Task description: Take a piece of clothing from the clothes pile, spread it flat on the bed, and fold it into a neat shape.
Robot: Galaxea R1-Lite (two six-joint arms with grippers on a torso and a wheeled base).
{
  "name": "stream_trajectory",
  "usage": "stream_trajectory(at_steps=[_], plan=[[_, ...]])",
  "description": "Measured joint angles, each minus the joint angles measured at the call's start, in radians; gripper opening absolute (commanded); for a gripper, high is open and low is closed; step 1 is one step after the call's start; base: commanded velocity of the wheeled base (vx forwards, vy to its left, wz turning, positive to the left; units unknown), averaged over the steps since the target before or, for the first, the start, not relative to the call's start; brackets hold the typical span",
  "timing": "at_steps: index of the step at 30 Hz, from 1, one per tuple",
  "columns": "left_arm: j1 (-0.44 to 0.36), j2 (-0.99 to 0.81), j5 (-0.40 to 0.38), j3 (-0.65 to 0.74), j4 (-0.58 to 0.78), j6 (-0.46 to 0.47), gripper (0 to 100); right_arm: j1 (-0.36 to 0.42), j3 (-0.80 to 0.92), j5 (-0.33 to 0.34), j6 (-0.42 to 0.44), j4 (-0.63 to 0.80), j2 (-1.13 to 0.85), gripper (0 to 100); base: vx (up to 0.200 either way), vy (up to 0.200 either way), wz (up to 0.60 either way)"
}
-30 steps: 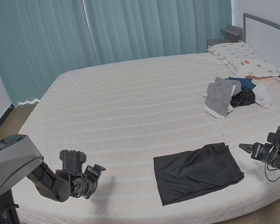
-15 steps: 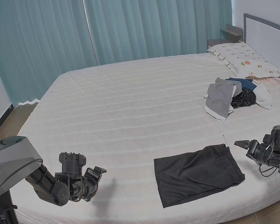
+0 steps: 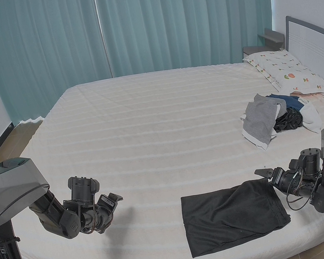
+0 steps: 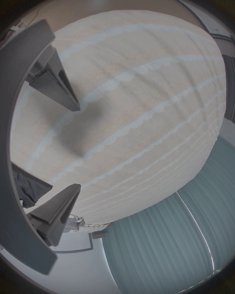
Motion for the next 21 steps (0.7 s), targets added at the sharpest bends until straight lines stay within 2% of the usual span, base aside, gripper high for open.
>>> stream_trajectory(at_steps=[5,13,14,21], plan=[[-0.001,0.000,0.001,0.001,0.000,0.000,100,0.011,-0.041,-0.030,-0.006,0.000,0.036,100,0.000,0.000,0.00],[-0.002,0.000,0.001,0.001,0.000,0.000,100,0.009,-0.097,-0.035,-0.009,0.000,0.092,100,0.000,0.000,0.00],[-0.002,0.000,0.001,0.000,0.000,0.000,100,0.008,-0.101,-0.035,-0.010,0.000,0.099,0,0.000,0.000,0.00],[-0.002,0.000,0.003,0.000,0.000,0.000,100,0.001,-0.120,-0.043,-0.017,0.000,0.124,0,0.000,0.000,0.00]])
